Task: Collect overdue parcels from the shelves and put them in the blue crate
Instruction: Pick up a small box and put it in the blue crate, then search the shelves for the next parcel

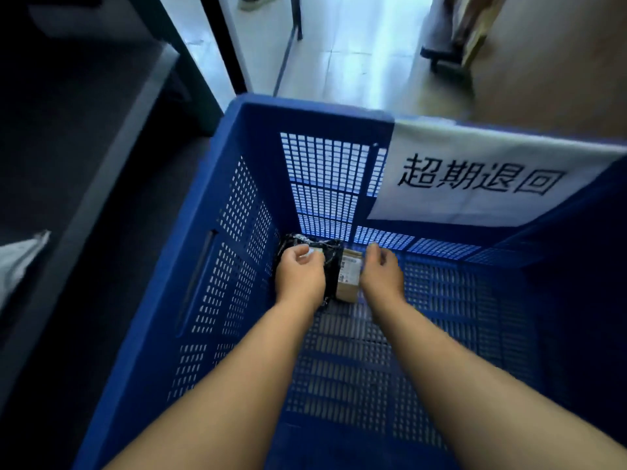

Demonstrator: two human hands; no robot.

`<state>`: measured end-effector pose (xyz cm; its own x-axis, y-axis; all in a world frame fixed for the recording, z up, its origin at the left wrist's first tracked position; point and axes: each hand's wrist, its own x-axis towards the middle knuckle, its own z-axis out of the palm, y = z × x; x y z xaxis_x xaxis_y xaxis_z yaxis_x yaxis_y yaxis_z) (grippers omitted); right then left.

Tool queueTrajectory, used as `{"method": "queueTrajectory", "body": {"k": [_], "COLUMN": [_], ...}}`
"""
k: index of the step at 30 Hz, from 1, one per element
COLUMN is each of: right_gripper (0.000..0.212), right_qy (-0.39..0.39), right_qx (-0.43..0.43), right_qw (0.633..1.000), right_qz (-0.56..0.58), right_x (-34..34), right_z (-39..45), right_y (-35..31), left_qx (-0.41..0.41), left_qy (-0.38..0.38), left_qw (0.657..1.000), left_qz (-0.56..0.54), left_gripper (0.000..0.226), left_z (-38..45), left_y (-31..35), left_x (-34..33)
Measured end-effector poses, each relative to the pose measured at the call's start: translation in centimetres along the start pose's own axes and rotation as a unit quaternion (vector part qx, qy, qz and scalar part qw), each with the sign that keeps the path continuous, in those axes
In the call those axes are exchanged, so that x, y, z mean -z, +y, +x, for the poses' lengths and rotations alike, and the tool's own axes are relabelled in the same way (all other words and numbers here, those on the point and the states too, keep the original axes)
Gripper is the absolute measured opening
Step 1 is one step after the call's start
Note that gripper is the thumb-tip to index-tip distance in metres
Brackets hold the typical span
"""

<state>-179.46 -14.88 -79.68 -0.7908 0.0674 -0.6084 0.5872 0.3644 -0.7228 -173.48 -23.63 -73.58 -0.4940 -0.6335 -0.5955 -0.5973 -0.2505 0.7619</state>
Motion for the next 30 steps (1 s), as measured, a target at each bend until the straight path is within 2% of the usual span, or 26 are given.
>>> {"method": "queueTrajectory", "body": {"k": [6,10,13,16,22,30], "right_gripper": [0.02,0.037,0.032,0.037,0.034,0.028], "right_qy": [-0.061,-0.107,-0.148,-0.19,-0.283,-0.398], "right_qx": [0.054,0.103,0.13,0.163,0.212,0.274], "right_qw": [0.996,0.988,0.979,0.967,0.934,0.874], "right_qz": [0.023,0.032,0.043,0.043,0.057,0.057], "right_x": [5.5,7.3,7.8,7.8,6.7,5.5], "right_z": [-9.7,-15.9,-20.7,-25.8,-37.1,-54.2], "right_y": [-10.3,-16.3,-20.1,-23.1,-26.5,-24.7], "left_qx": [-0.025,-0.061,-0.084,-0.102,-0.161,-0.219], "left_qy": [0.039,0.072,0.105,0.128,0.209,0.322], "left_qw": [0.997,0.992,0.984,0.975,0.944,0.888], "left_qz": [-0.065,-0.083,-0.12,-0.154,-0.196,-0.244], "left_gripper": [0.029,0.031,0.028,0.021,0.008,0.022], "left_z": [-8.3,-13.9,-18.0,-21.8,-29.7,-43.0], "left_y": [8.8,14.2,17.1,19.3,21.8,19.0], "left_x": [2.7,5.7,8.8,12.4,21.1,33.0]}}
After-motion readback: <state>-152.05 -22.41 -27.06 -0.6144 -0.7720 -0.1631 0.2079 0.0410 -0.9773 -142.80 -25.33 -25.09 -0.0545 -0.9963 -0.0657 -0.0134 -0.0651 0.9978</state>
